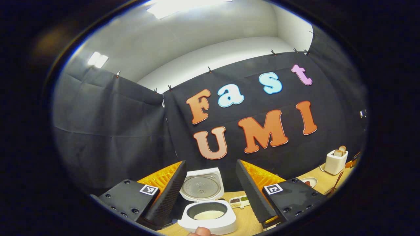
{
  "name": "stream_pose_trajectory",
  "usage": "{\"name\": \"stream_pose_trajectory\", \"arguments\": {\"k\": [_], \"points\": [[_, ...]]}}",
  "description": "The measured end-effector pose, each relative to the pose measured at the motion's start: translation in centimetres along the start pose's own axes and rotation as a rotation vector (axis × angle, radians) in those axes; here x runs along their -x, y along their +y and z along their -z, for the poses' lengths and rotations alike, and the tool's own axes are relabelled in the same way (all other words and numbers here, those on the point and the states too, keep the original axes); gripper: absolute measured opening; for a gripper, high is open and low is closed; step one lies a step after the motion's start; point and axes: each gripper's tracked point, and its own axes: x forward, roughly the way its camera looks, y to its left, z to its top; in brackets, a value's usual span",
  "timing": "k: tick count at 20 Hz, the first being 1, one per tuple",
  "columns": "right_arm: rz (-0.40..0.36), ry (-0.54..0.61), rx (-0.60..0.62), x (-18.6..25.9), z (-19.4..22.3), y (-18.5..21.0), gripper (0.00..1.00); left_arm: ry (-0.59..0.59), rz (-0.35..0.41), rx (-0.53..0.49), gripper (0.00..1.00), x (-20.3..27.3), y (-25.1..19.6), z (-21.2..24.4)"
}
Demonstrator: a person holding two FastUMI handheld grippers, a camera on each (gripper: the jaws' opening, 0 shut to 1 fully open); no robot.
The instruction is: Close the left gripper, press the button to open the rice cooker; take a wooden spoon from the chopstick holder with the right hand, scoop a spoonful of rice and pour it into the rice cooker, then put the wooden spoon back into the chopstick holder.
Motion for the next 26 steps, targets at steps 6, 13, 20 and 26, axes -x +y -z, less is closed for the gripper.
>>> {"name": "stream_pose_trajectory", "arguments": {"k": [6, 13, 20, 26], "points": [[-0.018, 0.115, -0.031, -4.0, 4.5, -1.0, 0.93, -0.02, -0.002, 0.079, 0.99, 2.0, -2.2, -3.1], [-0.085, 0.224, -0.168, -8.0, 8.3, -0.2, 0.95, -0.038, -0.048, 0.033, 1.0, 3.9, -3.3, -4.9], [-0.076, 0.264, -0.257, -10.0, 9.2, 0.9, 0.8, 0.01, -0.045, 0.093, 1.0, 4.4, -4.0, -4.0], [-0.046, 0.255, -0.331, -9.0, 9.1, 0.8, 0.29, 0.039, -0.037, 0.141, 0.98, 4.1, -3.1, -2.1]]}}
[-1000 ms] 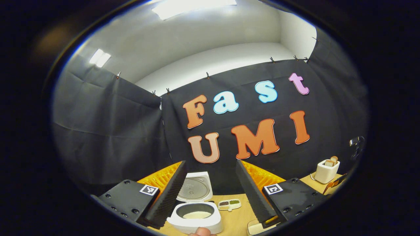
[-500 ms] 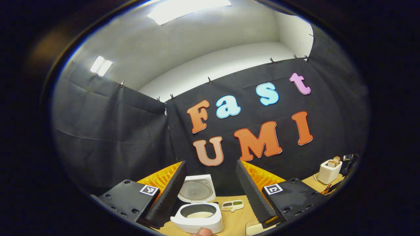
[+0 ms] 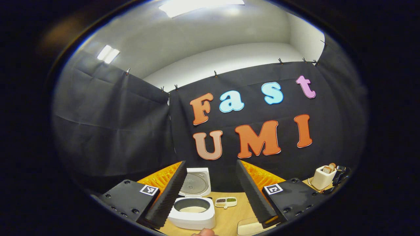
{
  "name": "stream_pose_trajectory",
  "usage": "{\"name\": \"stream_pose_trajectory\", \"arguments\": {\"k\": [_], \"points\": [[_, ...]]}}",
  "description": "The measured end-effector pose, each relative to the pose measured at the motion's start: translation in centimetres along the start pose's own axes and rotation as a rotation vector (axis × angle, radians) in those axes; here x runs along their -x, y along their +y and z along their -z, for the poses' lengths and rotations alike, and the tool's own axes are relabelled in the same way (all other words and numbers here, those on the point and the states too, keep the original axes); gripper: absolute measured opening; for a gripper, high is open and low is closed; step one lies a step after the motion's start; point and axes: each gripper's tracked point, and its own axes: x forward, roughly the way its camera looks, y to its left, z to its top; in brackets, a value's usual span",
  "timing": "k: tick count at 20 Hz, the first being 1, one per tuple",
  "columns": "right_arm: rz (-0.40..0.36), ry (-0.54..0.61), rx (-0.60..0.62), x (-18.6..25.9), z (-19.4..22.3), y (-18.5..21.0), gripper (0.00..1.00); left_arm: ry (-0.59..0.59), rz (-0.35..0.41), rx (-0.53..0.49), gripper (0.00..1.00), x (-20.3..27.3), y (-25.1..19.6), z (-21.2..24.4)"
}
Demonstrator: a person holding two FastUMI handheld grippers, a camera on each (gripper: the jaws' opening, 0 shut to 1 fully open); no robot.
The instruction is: Close the left gripper, press the button to open the rice cooker; take a wooden spoon from the chopstick holder with the right hand, scoop a spoonful of rice and pour it into the rice cooker, then put the wooden spoon back into the chopstick holder.
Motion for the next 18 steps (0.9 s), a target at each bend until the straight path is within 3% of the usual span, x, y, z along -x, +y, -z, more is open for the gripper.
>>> {"name": "stream_pose_trajectory", "arguments": {"k": [2, 10, 11, 12, 18], "points": [[0.008, -0.019, 0.022, 0.8, 0.5, -0.2, 0.23, 0.018, 0.024, 0.033, 0.99, -0.6, 0.1, 0.9], [-0.002, -0.228, 0.012, 4.7, 1.2, -0.4, 0.21, 0.036, 0.086, 0.092, 0.99, -3.9, 1.5, 2.8], [0.001, -0.236, 0.009, 5.1, 1.4, -0.4, 0.17, 0.043, 0.096, 0.097, 0.99, -4.1, 1.6, 3.1], [0.003, -0.252, 0.002, 5.4, 1.1, -0.3, 0.22, 0.049, 0.101, 0.102, 0.99, -4.4, 1.9, 3.5], [-0.044, -0.384, 0.07, 9.1, -3.3, 3.6, 0.17, 0.084, 0.109, 0.19, 0.99, -6.1, 3.9, 4.8]]}}
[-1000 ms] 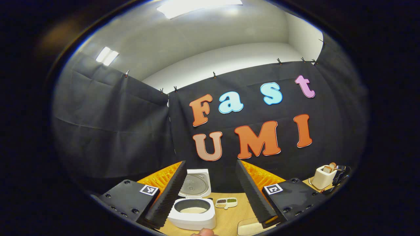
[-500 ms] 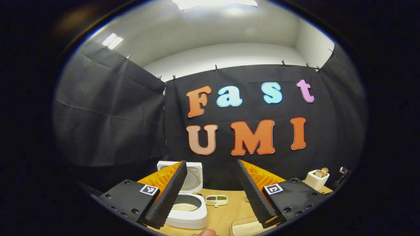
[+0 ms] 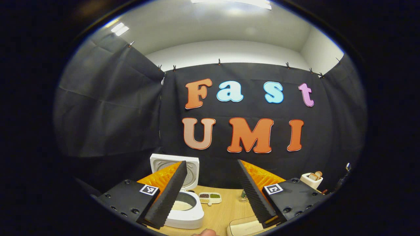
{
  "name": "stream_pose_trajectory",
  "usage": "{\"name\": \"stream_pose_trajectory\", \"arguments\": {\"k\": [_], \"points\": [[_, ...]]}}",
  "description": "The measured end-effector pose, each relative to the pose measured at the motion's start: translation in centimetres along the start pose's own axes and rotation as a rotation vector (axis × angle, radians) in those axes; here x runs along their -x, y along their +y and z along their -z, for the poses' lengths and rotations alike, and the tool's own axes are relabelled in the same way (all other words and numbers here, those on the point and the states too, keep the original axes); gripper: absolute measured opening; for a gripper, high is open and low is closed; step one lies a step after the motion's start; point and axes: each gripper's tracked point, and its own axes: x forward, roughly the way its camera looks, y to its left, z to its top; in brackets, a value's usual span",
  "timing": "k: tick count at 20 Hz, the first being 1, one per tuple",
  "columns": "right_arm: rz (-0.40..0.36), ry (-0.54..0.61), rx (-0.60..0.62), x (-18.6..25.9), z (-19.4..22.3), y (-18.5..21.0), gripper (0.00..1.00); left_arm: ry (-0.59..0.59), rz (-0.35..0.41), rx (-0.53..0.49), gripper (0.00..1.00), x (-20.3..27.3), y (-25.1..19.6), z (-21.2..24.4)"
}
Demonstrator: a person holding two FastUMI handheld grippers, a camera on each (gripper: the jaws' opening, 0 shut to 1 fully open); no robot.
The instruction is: Close the left gripper, press the button to open the rice cooker; take a wooden spoon from the chopstick holder with the right hand, scoop a spoonful of rice and pour it into the rice cooker, then put the wooden spoon back into the chopstick holder.
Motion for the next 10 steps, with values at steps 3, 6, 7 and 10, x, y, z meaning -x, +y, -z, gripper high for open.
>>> {"name": "stream_pose_trajectory", "arguments": {"k": [3, 6, 7, 10], "points": [[-0.044, -0.009, 0.057, 1.5, -1.5, 3.4, 0.17, 0.048, 0.035, 0.029, 0.99, -0.2, 0.5, 1.2], [-0.132, -0.006, 0.1, 2.4, -1.6, 8.0, 0.17, 0.109, 0.045, 0.062, 0.99, 0.4, 2.2, 2.7], [-0.169, 0.0, 0.118, 2.5, -1.3, 9.8, 0.17, 0.111, 0.032, 0.073, 0.98, 0.6, 3.3, 2.7], [-0.234, 0.044, 0.159, 2.5, 0.8, 13.4, 0.17, 0.128, -0.04, 0.034, 0.99, 1.1, 7.0, 3.4]]}}
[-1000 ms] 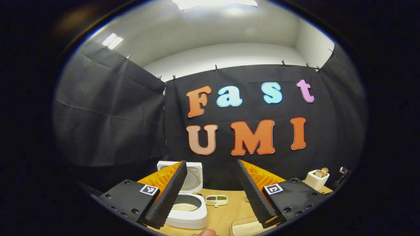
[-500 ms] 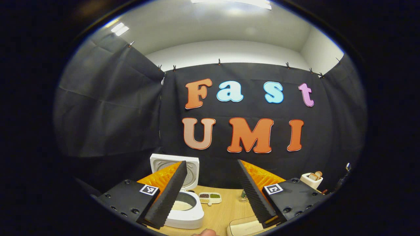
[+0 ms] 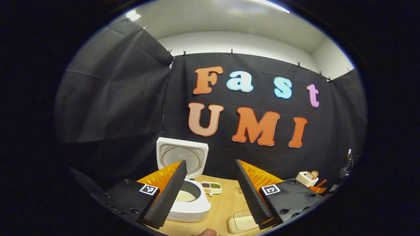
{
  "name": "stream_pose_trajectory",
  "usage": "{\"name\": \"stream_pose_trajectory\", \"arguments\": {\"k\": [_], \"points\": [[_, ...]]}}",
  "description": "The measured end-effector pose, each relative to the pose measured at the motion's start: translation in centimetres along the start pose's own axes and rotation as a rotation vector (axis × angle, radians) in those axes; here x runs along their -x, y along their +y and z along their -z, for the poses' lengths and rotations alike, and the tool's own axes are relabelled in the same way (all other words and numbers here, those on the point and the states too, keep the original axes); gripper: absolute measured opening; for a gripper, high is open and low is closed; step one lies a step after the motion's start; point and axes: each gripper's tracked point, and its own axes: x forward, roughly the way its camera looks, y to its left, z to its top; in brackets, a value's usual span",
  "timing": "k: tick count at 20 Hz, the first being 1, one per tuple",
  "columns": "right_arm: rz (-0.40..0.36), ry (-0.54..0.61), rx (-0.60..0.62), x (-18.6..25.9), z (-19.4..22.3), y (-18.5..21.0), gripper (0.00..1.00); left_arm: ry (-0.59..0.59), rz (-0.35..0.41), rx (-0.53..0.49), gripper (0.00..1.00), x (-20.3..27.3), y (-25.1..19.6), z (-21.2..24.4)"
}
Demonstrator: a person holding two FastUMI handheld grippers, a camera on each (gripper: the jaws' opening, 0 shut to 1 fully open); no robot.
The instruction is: Close the left gripper, press the button to open the rice cooker; take a wooden spoon from the chopstick holder with the right hand, scoop a spoonful of rice and pour it into the rice cooker, then put the wooden spoon back into the chopstick holder.
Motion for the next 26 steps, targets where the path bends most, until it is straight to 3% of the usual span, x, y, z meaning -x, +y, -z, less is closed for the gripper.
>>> {"name": "stream_pose_trajectory", "arguments": {"k": [2, 10, 12, 13, 18, 20, 22, 26], "points": [[-0.02, 0.027, 0.03, -0.9, 1.3, 1.7, 0.17, 0.002, -0.051, -0.037, 1.0, 0.5, 2.4, 0.1], [-0.042, 0.198, 0.187, -4.0, 9.3, 5.1, 0.17, 0.048, -0.1, -0.006, 0.98, 1.8, 6.6, 1.8], [-0.017, 0.204, 0.254, -4.6, 10.1, 4.7, 0.12, 0.058, -0.108, -0.02, 0.99, 2.0, 7.3, 2.2], [-0.007, 0.196, 0.279, -4.8, 10.2, 4.6, 0.17, 0.063, -0.108, -0.022, 0.99, 2.0, 7.4, 2.3], [0.031, 0.162, 0.481, -5.6, 10.8, 3.8, 0.17, 0.084, -0.118, -0.02, 0.99, 1.7, 8.4, 2.8], [0.029, 0.153, 0.555, -5.5, 11.8, 4.2, 0.19, 0.088, -0.116, -0.027, 0.98, 1.5, 8.4, 2.9], [0.023, 0.172, 0.624, -5.5, 13.8, 4.1, 0.15, 0.097, -0.109, -0.04, 0.99, 1.3, 8.1, 3.2], [0.001, 0.143, 0.66, -4.9, 15.3, 4.9, 0.17, 0.109, -0.094, -0.054, 0.98, 0.7, 7.5, 3.4]]}}
